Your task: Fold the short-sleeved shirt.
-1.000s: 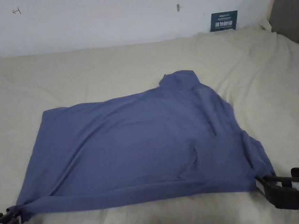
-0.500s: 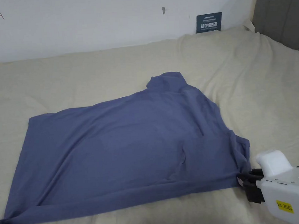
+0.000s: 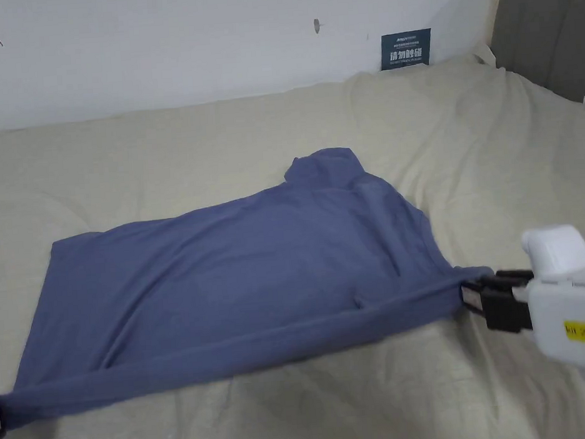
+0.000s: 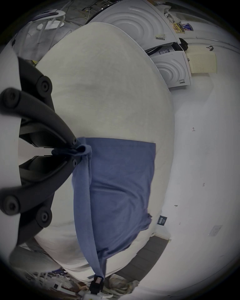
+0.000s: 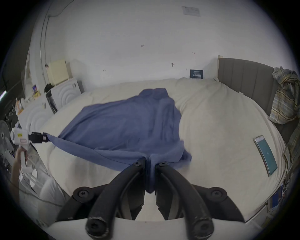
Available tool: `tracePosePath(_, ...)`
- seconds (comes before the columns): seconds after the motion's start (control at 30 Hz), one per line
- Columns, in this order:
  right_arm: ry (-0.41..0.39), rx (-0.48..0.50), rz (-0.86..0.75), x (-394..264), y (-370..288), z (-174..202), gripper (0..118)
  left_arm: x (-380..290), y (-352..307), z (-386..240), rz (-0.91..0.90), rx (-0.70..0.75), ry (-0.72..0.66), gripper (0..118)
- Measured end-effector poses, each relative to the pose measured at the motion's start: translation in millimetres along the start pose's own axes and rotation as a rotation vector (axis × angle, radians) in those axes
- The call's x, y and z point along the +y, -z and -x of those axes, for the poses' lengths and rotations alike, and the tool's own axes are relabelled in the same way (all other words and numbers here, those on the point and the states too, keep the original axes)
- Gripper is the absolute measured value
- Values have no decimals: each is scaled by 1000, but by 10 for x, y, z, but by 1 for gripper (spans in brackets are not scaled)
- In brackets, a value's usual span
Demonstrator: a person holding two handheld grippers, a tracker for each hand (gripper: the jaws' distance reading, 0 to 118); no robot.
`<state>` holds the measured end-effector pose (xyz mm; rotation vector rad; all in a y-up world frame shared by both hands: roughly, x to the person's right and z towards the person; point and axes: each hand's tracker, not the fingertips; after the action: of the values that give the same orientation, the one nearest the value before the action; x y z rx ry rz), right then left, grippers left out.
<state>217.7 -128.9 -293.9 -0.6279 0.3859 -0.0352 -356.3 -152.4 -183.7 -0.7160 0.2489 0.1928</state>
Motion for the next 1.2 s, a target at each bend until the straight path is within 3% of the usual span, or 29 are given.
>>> tracePosePath(0.23,120,-2,89,635,812,-186,10,656,770,-96,83,21,46,7)
tracePosePath(0.4,141,-41,173,696,1373,-247,11,743,1300,-45,204,-20,5,8)
tracePosePath(0.43,138,-47,183,669,1435,-260,19,737,1333,-29,217,-36,-25,17)
tracePosePath(0.47,145,-54,186,654,1467,-260,36,734,1339,-3,194,-36,-23,35)
tracePosePath(0.53,164,-63,190,598,1505,-270,80,714,1367,87,181,-24,-48,86)
tracePosePath(0.67,201,-80,140,536,1353,-279,82,655,1219,180,179,4,-76,98)
tracePosePath(0.77,214,-38,44,505,1056,-277,82,516,957,240,140,-54,-131,98)
tracePosePath(0.9,171,-20,-50,326,553,-171,81,256,479,240,93,-58,-84,96)
tracePosePath(1.0,80,-6,-39,146,291,-45,75,24,214,248,74,-68,-72,65)
tracePosePath(1.07,47,17,-38,33,189,38,71,-53,133,272,88,-102,-91,50)
tracePosePath(1.1,47,18,-32,-6,148,84,52,-100,99,257,109,-120,-83,39)
tracePosePath(1.13,35,32,-42,-66,112,133,1,-150,60,237,102,-134,-73,12)
tracePosePath(1.2,36,-63,-69,-139,113,181,0,-207,17,71,104,-122,-43,1)
